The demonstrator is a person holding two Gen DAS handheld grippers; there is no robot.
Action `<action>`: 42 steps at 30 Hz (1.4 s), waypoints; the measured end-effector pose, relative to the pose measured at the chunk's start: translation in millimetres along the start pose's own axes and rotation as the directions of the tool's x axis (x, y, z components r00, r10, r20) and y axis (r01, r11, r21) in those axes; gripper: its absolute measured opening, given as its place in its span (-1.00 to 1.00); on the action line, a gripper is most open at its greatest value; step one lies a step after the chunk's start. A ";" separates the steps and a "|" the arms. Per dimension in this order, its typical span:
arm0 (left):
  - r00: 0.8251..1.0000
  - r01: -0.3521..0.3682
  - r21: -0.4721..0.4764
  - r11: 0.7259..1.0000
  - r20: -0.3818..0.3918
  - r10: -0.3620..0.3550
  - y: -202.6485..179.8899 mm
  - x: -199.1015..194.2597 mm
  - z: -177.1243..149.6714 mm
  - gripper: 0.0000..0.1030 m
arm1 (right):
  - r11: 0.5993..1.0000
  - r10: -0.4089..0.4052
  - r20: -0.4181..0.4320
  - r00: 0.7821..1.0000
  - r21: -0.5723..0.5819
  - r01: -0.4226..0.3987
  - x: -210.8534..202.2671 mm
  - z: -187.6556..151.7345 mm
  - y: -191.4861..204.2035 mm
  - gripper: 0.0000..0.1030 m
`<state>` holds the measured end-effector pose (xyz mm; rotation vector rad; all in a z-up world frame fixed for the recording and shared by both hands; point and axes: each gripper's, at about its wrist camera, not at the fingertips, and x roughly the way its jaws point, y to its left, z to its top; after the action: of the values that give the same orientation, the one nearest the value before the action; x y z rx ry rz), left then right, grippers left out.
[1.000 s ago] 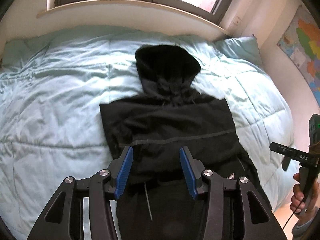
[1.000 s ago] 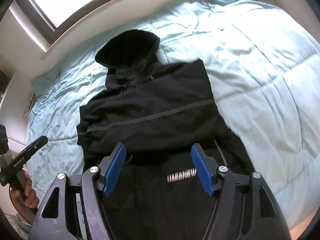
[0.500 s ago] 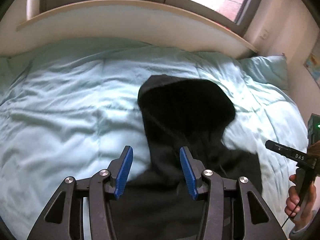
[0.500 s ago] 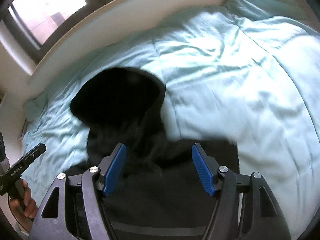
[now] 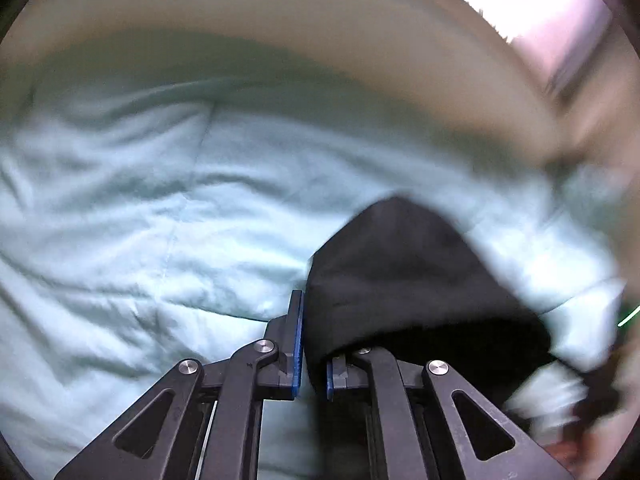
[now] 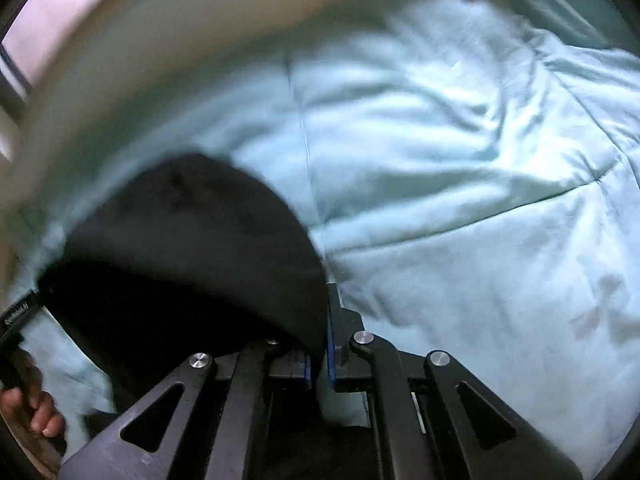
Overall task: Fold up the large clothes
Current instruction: 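Grasp the black hood with both tools and lift it toward the hem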
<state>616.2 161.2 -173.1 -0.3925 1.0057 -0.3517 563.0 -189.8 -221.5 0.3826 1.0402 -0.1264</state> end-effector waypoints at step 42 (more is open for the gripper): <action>0.971 0.073 0.266 0.961 -0.240 -0.007 4.2 95.7 -73.3 0.07 | 0.941 0.063 -0.222 0.973 -0.311 -0.132 99.9 -50.2 24.3 -0.01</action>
<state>600.2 109.7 -281.0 -0.1211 1.1652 -0.5776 579.4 -141.1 -323.6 0.1483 1.2246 0.1787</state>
